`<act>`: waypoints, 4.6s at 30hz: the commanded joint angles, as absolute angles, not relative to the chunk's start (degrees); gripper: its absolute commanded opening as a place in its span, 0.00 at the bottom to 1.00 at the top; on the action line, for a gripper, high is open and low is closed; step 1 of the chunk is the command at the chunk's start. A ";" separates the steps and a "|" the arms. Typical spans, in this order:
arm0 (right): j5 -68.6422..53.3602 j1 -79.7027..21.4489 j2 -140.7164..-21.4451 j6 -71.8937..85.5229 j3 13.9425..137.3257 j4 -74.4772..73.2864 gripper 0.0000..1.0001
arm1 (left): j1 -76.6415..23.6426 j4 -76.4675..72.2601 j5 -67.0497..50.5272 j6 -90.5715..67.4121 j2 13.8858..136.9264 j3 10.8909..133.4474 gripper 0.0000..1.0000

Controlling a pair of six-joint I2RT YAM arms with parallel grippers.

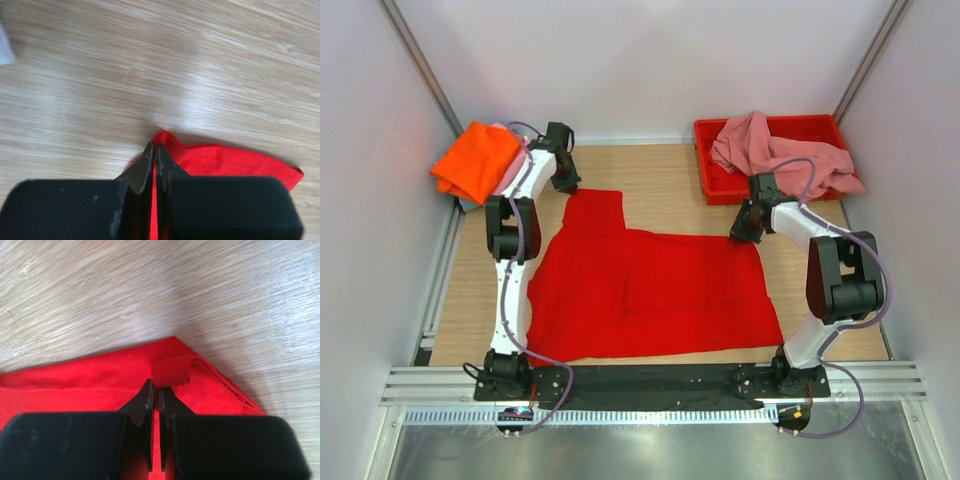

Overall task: Fold and stack the t-shirts
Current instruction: Fold the tshirt

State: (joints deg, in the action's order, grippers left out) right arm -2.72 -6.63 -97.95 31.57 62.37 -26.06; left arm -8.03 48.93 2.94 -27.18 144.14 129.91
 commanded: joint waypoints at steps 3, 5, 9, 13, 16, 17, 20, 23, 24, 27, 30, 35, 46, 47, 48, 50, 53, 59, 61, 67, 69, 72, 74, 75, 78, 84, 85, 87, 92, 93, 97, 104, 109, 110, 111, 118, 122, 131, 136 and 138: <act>-3.77 -6.59 -99.84 30.67 66.00 -25.66 0.01 | -8.61 51.67 -4.48 -26.55 143.97 133.06 0.00; -3.95 -6.50 -100.37 30.24 68.11 -27.24 0.01 | -8.61 52.81 -4.13 -26.28 141.51 133.33 0.00; -3.17 -6.42 -100.02 29.53 72.06 -30.93 0.01 | -8.61 55.01 -2.82 -24.97 134.75 130.96 0.00; -2.20 -5.89 -98.79 29.00 72.95 -33.13 0.01 | -8.61 57.39 -1.06 -24.00 127.02 125.62 0.00; -2.02 -5.10 -98.26 28.39 71.90 -34.10 0.01 | -8.61 57.92 -0.79 -23.82 120.43 119.56 0.00; -2.11 -4.49 -97.74 28.21 71.37 -34.10 0.01 | -8.61 57.92 -0.62 -23.82 118.84 117.88 0.00; -2.98 -3.26 -96.07 28.04 68.47 -33.49 0.01 | -8.61 58.18 -0.44 -23.82 112.08 111.20 0.00; -4.82 -1.32 -94.66 28.04 65.57 -32.44 0.01 | -8.61 57.40 -0.35 -23.47 105.57 103.92 0.00; -5.62 -0.97 -94.22 28.04 64.78 -32.00 0.01 | -8.61 57.04 -0.44 -23.21 104.25 102.41 0.00; -9.13 -0.70 -93.96 27.69 63.99 -31.38 0.01 | -8.61 56.43 -0.44 -22.15 99.33 97.22 0.00; -12.56 0.96 -93.61 27.77 62.85 -30.50 0.01 | -8.70 56.16 -0.44 -21.36 95.63 92.92 0.00; -12.57 2.37 -91.50 28.04 60.56 -30.23 0.01 | -8.61 57.48 2.46 -22.85 88.44 86.93 0.00; -12.30 3.51 -87.54 28.83 56.78 -30.06 0.01 | -8.61 59.76 3.69 -25.49 77.00 76.65 0.00; -12.39 3.60 -87.45 29.00 56.52 -29.97 0.01 | -8.61 60.11 3.78 -25.84 76.38 75.25 0.00; -12.65 3.69 -87.28 29.00 56.17 -29.97 0.01 | -8.70 60.38 3.95 -26.01 75.68 74.71 0.00; -13.09 3.96 -86.93 29.27 55.72 -29.97 0.01 | -8.61 61.52 5.18 -26.45 74.01 73.74 0.00; -13.62 4.66 -85.52 29.53 54.67 -29.80 0.01 | -8.61 63.72 7.64 -28.04 72.51 71.38 0.00; -13.45 5.10 -82.27 29.97 52.21 -30.32 0.01 | -8.61 67.41 8.88 -29.71 69.09 68.21 0.00; -13.62 5.10 -81.83 30.06 51.60 -30.41 0.01 | -8.70 68.02 8.53 -29.97 67.94 67.24 0.00; -13.27 5.10 -80.60 30.23 49.05 -30.15 0.01 | -8.61 71.18 8.00 -31.11 63.73 66.01 0.00; -12.92 5.10 -80.25 30.32 48.08 -30.06 0.01 | -8.70 72.07 7.65 -31.55 62.15 65.66 0.00; -12.40 5.10 -79.63 30.41 46.85 -30.23 0.01 | -8.70 73.39 7.38 -32.25 60.48 64.25 0.00; -11.96 5.10 -78.93 30.32 45.97 -30.41 0.01 | -8.70 73.65 6.68 -32.95 59.33 63.29 0.01; -11.61 5.10 -78.23 30.41 45.71 -30.50 0.01 | -8.79 73.91 6.07 -33.39 58.54 63.19 0.01; -10.29 5.10 -76.13 30.93 44.74 -31.55 0.01 | -8.70 75.85 6.24 -34.10 57.75 63.20 0.02; -7.56 5.10 -69.53 31.99 43.33 -34.54 0.01 | -8.88 75.94 6.68 -34.80 55.11 60.91 0.02; -7.47 5.18 -67.96 31.99 43.33 -34.89 0.01 | -8.96 75.85 6.68 -34.89 54.93 60.91 0.02; -7.30 5.10 -66.98 31.82 43.24 -36.21 0.01 | -9.14 76.02 6.68 -34.98 54.84 61.00 0.02; -6.77 5.10 -64.26 33.65 41.75 -37.35 0.01 | -9.49 76.46 7.03 -35.33 54.58 61.08 0.03; -6.42 5.10 -63.64 35.23 41.23 -37.44 0.01 | -9.49 76.73 7.12 -35.51 54.32 61.08 0.03; -6.15 5.10 -59.51 38.84 37.54 -36.48 0.04 | -9.49 77.34 7.21 -35.95 53.53 61.17 0.06; -4.75 5.10 -53.97 42.28 34.80 -38.05 0.86 | -9.58 82.26 2.81 -36.03 50.81 62.22 0.46; -2.90 5.10 -53.62 42.01 40.59 -39.29 1.00 | -9.58 80.16 3.61 -36.21 50.09 63.64 0.57; -3.42 5.10 -53.61 41.32 41.13 -38.50 1.00 | -9.49 79.20 2.56 -36.21 50.97 63.02 0.55; -5.43 5.10 -53.70 40.61 41.48 -37.37 0.98 | -9.58 76.84 1.42 -36.47 51.67 61.10 0.54; -10.13 -3.57 -63.27 34.55 45.60 -29.62 0.91 | -12.39 63.12 1.31 -41.82 57.03 53.28 0.50; -7.65 -12.81 -75.10 33.05 47.37 -25.85 0.89 | -15.46 58.20 5.17 -44.64 63.96 53.44 0.48; -5.19 -15.73 -89.73 30.06 49.31 -22.59 0.85 | -23.38 47.49 8.44 -50.45 81.01 48.96 0.48; -4.48 -16.78 -89.92 31.46 45.36 -21.80 0.86 | -23.38 41.76 8.17 -49.49 94.44 50.35 0.48; -5.27 -18.10 -89.21 32.78 42.73 -20.92 0.86 | -23.29 41.57 8.44 -48.43 98.68 55.25 0.48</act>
State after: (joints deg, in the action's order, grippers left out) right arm -5.89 -16.19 -88.55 31.68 47.55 -21.58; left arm -23.22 49.21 5.65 -48.60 92.25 51.92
